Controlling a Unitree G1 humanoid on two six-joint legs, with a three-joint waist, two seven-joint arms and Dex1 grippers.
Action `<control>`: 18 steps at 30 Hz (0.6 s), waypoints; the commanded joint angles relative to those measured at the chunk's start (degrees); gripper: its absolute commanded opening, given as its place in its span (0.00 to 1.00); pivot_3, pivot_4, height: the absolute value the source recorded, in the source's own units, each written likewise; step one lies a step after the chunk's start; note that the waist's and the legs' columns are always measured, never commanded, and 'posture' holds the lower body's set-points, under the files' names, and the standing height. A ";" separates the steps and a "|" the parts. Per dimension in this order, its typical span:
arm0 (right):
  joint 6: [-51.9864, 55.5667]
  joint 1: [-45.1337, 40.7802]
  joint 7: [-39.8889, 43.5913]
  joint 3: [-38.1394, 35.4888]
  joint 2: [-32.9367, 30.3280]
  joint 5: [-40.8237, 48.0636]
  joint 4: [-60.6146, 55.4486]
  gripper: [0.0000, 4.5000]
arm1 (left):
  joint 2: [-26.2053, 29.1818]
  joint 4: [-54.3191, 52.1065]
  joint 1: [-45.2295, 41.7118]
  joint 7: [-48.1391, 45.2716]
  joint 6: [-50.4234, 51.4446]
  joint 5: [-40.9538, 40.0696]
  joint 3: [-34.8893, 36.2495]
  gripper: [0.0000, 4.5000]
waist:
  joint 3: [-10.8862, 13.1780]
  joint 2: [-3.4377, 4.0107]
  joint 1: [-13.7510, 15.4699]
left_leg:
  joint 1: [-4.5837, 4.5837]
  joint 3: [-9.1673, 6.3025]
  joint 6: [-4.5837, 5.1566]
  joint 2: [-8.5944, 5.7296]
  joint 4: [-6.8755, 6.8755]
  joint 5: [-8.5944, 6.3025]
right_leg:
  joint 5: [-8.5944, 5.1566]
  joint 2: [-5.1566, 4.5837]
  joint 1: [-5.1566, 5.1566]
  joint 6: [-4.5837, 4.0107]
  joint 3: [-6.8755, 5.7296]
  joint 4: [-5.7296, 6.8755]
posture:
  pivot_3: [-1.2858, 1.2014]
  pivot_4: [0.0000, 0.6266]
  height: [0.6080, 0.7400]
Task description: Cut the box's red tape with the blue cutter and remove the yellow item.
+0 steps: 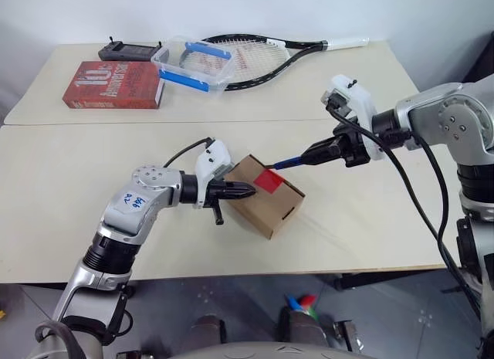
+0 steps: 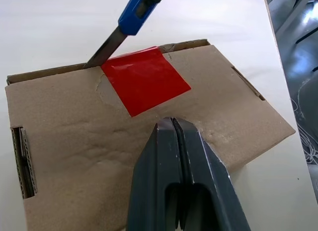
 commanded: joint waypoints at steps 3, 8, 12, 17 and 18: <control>2.28 -2.13 -0.58 1.51 -0.33 3.02 0.93 0.03 | 0.43 1.21 1.27 0.52 1.08 2.07 -3.17 0.00 | -0.01 0.01 0.05 | 0.02 0.00 0.00 0.00 0.00 0.00 | 0.00 0.00 0.02 0.00 0.00 0.00 | 0.52 0.24 1.00; 2.28 -4.88 -3.11 4.70 -0.80 7.73 5.27 0.03 | 0.04 1.13 1.56 0.98 1.70 2.41 -4.10 0.00 | -0.04 0.04 0.04 | 0.13 0.01 0.00 0.00 0.00 0.00 | 0.00 0.00 0.11 0.00 0.02 0.01 | 0.52 0.24 1.00; 2.28 -6.74 -4.70 7.31 -2.06 10.52 6.43 0.03 | -0.37 0.95 1.70 1.42 1.85 2.37 -4.52 0.00 | -0.04 0.04 0.15 | 0.16 0.01 0.00 0.00 0.00 0.00 | 0.00 0.00 0.14 0.00 0.03 0.01 | 0.52 0.24 1.00; 2.28 -7.30 -5.71 10.40 -4.41 13.57 6.10 0.03 | -0.60 0.95 1.79 1.76 1.92 2.23 -4.65 0.00 | -0.05 0.03 0.42 | 0.16 0.02 0.00 0.00 0.00 0.00 | 0.00 0.00 0.14 0.00 0.04 0.00 | 0.52 0.24 1.00; 2.28 -7.19 -5.93 10.81 -4.93 14.22 5.85 0.03 | -0.65 0.93 1.84 1.85 1.96 2.18 -4.62 0.00 | -0.05 0.03 0.53 | 0.16 0.02 0.00 0.00 0.00 0.00 | 0.00 0.00 0.14 0.00 0.04 0.00 | 0.52 0.24 1.00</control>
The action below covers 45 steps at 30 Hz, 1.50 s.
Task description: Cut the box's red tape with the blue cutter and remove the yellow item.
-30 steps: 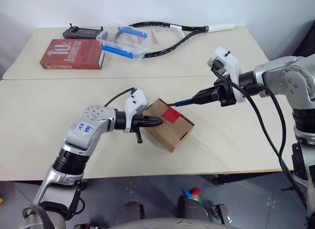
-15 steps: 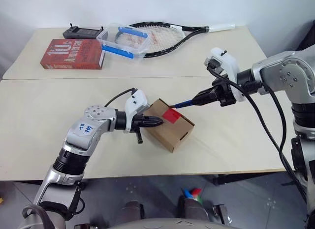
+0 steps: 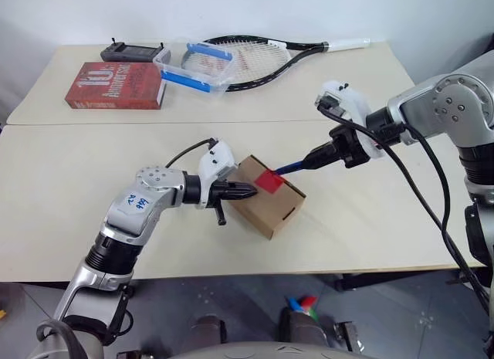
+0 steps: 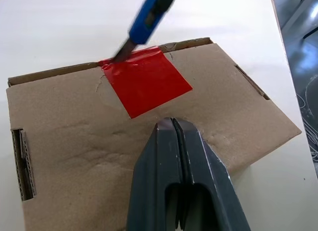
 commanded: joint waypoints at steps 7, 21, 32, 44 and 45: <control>0.89 -1.10 -1.21 2.47 -6.26 8.93 -3.40 0.03 | -0.16 1.20 2.27 0.49 2.34 1.44 -3.39 0.00 | 0.00 0.00 0.21 | -0.01 0.00 0.00 0.00 0.00 -0.01 | 0.00 0.00 0.00 0.00 0.00 -0.02 | 0.52 0.24 1.00; 0.89 1.61 -7.37 1.78 -10.34 18.20 -5.80 0.03 | -0.25 2.26 1.32 -0.19 1.99 1.64 -3.96 0.00 | 0.00 -0.01 0.21 | 0.00 0.02 -0.01 0.00 0.02 -0.02 | 0.01 0.00 -0.01 -0.01 0.02 -0.01 | 0.52 0.24 1.00; 0.89 4.75 -5.49 -4.15 -19.72 26.02 -10.47 0.03 | 0.21 1.30 2.26 0.28 1.87 1.26 -2.94 0.00 | 0.00 -0.01 0.28 | -0.02 0.03 -0.01 0.01 0.01 -0.05 | 0.01 0.00 -0.01 -0.01 0.03 -0.06 | 0.52 0.24 1.00; -17.61 38.40 -2.60 -39.91 -22.76 13.06 -5.31 0.03 | 5.35 1.55 0.83 -10.37 -5.61 -10.16 13.03 0.00 | 0.05 -0.11 0.12 | -0.21 0.14 0.02 0.04 -0.06 -0.08 | 0.02 0.00 -0.19 0.00 -0.01 -0.15 | 0.52 0.24 1.00; -23.34 43.84 -1.72 -42.36 -20.49 10.30 -5.49 0.03 | 7.47 2.03 1.36 -11.68 -4.81 -10.90 14.38 0.00 | 0.04 -0.10 0.12 | -0.19 0.20 0.02 0.04 -0.04 -0.08 | 0.02 0.00 -0.21 0.00 0.01 -0.10 | 0.52 0.24 1.00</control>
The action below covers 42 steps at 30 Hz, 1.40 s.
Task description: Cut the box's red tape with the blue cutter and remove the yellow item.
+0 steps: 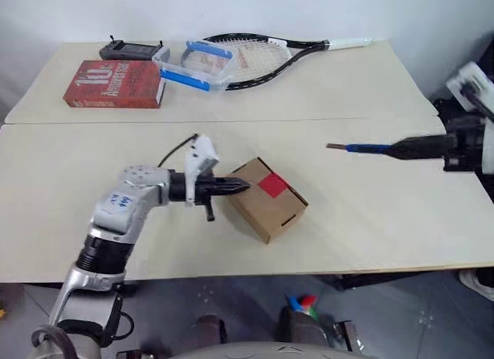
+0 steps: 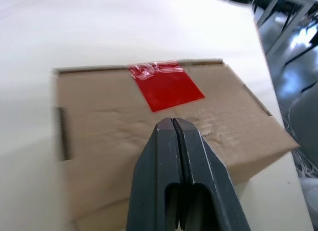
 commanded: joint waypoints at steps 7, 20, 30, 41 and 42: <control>-39.73 20.66 -0.56 -10.88 19.05 -21.92 10.28 0.03 | 13.88 0.92 7.29 -8.15 1.10 -3.55 6.83 0.00 | -0.02 0.08 -0.08 | 0.25 0.28 0.00 0.04 0.01 0.00 | 0.02 -0.01 0.05 0.03 0.13 0.06 | 0.52 0.24 1.00; -49.67 25.40 11.96 -14.66 20.36 -24.88 12.39 0.50 | 10.39 -10.33 21.37 1.16 3.28 -5.96 10.21 0.00 | 0.04 0.22 -0.22 | 0.30 0.28 -0.01 0.05 -0.05 0.00 | 0.03 0.00 0.07 0.03 0.16 0.05 | 0.52 0.24 1.00; -49.60 22.24 11.61 0.79 28.41 -29.12 -7.00 0.44 | 2.73 -14.46 23.52 12.48 3.87 -2.21 4.80 0.00 | 0.01 0.22 -0.43 | 0.49 0.29 -0.06 0.09 0.08 0.06 | 0.14 0.02 0.19 -0.10 0.26 0.14 | 0.52 0.24 1.00; -59.36 16.76 4.38 13.54 44.85 -41.63 -3.00 0.01 | -2.57 -13.48 21.62 19.71 3.89 2.16 0.27 0.00 | 0.01 0.22 -0.07 | 0.37 0.28 -0.05 0.07 0.05 0.06 | 0.17 0.03 0.09 -0.08 0.23 0.10 | 0.52 0.24 1.00; -58.64 16.78 4.69 13.82 45.33 -41.23 -3.62 0.01 | -2.64 -13.46 21.55 19.86 3.86 2.11 0.21 0.00 | 0.01 0.22 -0.06 | 0.36 0.27 -0.05 0.07 0.06 0.06 | 0.17 0.03 0.09 -0.08 0.23 0.10 | 0.52 0.24 1.00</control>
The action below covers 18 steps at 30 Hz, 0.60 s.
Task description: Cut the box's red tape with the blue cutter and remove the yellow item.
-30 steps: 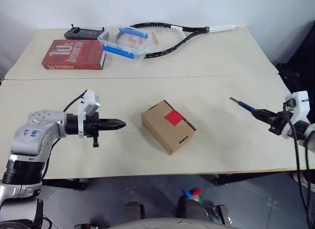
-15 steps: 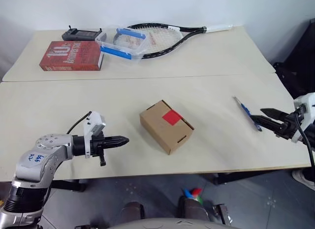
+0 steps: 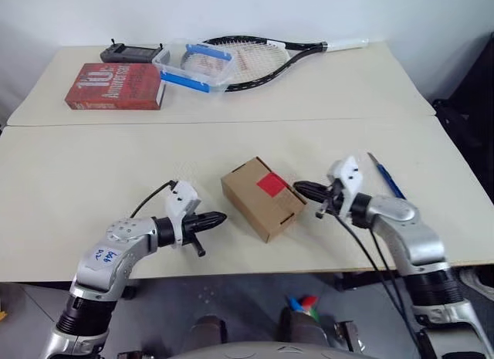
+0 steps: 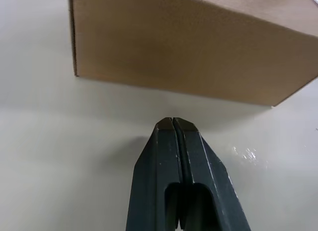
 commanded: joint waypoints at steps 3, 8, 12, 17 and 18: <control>7.67 0.57 4.40 4.65 1.10 4.45 -9.54 0.01 | -0.83 0.47 -1.40 1.27 -0.95 0.76 -0.31 0.00 | 0.00 0.01 -0.01 | 0.00 0.00 0.00 0.00 0.01 0.00 | 0.00 0.00 0.01 0.00 0.00 0.00 | 0.52 0.24 1.00; 16.08 0.80 4.82 7.80 1.84 6.63 -14.88 0.01 | -0.45 -0.41 -1.27 1.15 -0.14 0.53 0.17 0.00 | -0.05 0.01 -0.03 | 0.05 0.00 0.00 0.01 0.01 0.00 | 0.00 0.02 0.03 -0.01 0.00 0.01 | 0.52 0.24 1.00; 19.40 0.83 3.64 8.99 2.82 6.19 -16.44 0.01 | 1.54 -2.85 0.78 0.13 1.44 -0.41 1.67 0.00 | -0.05 0.01 -0.43 | 0.06 0.00 0.00 0.02 0.00 0.00 | 0.00 0.02 0.02 -0.02 0.02 0.05 | 0.52 0.24 1.00; 20.21 1.96 2.30 10.07 3.16 4.59 -16.38 0.01 | 3.57 -4.76 2.61 -0.74 2.98 -1.35 3.09 0.00 | -0.05 0.00 -1.22 | 0.05 0.00 0.00 0.02 -0.04 0.00 | 0.00 0.02 0.01 -0.02 0.02 0.02 | 0.52 0.24 1.00; 19.89 2.16 2.18 10.05 2.87 4.07 -15.94 0.01 | 3.78 -5.05 2.78 -0.81 3.23 -1.51 3.18 0.00 | -0.05 0.00 -1.23 | 0.05 -0.01 0.00 0.02 -0.03 0.00 | 0.00 0.02 0.02 -0.02 0.02 0.03 | 0.52 0.24 1.00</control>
